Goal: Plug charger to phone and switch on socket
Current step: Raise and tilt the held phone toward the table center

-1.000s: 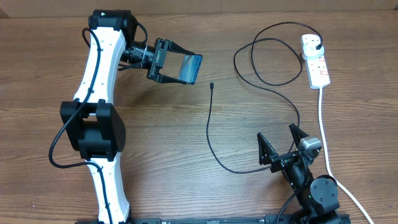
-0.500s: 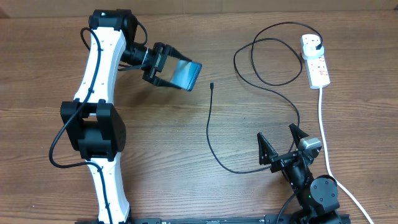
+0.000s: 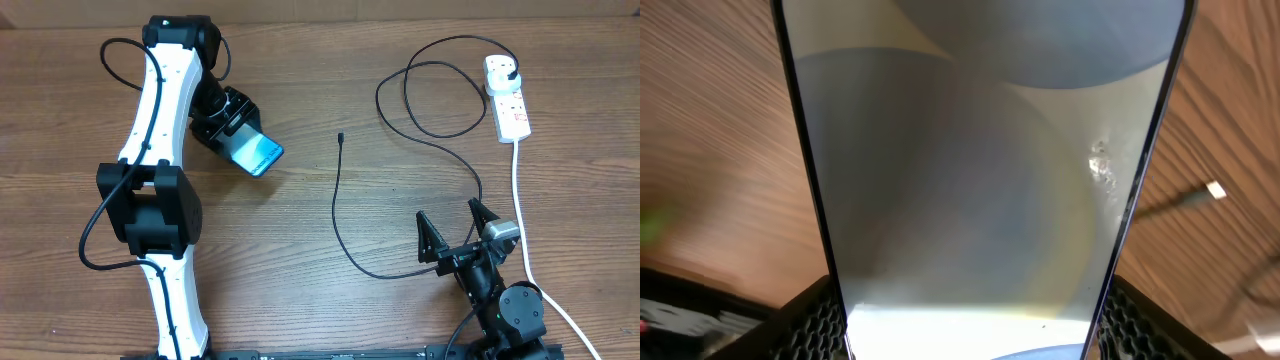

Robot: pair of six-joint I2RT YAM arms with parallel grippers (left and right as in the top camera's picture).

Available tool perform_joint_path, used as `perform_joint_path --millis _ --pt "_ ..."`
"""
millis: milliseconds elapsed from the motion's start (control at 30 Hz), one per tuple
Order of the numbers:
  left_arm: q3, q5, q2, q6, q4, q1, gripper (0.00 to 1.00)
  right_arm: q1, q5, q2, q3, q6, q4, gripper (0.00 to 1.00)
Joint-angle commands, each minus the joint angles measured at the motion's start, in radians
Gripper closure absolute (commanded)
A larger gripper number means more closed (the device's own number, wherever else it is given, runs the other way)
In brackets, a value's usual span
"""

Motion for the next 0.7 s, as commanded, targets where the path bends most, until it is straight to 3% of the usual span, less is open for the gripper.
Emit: perform_joint_path --millis 0,333,667 --pt "0.028 -0.126 -0.006 0.012 -0.01 -0.007 0.96 0.005 0.018 -0.01 -0.01 0.002 0.006 0.0" --pt "0.028 -0.05 -0.006 0.118 -0.01 -0.007 0.96 0.005 -0.027 -0.01 -0.01 0.029 0.018 0.0" --pt "0.028 -0.046 -0.006 0.12 -0.005 -0.011 0.96 0.005 -0.187 0.027 0.046 0.343 -0.01 0.0"
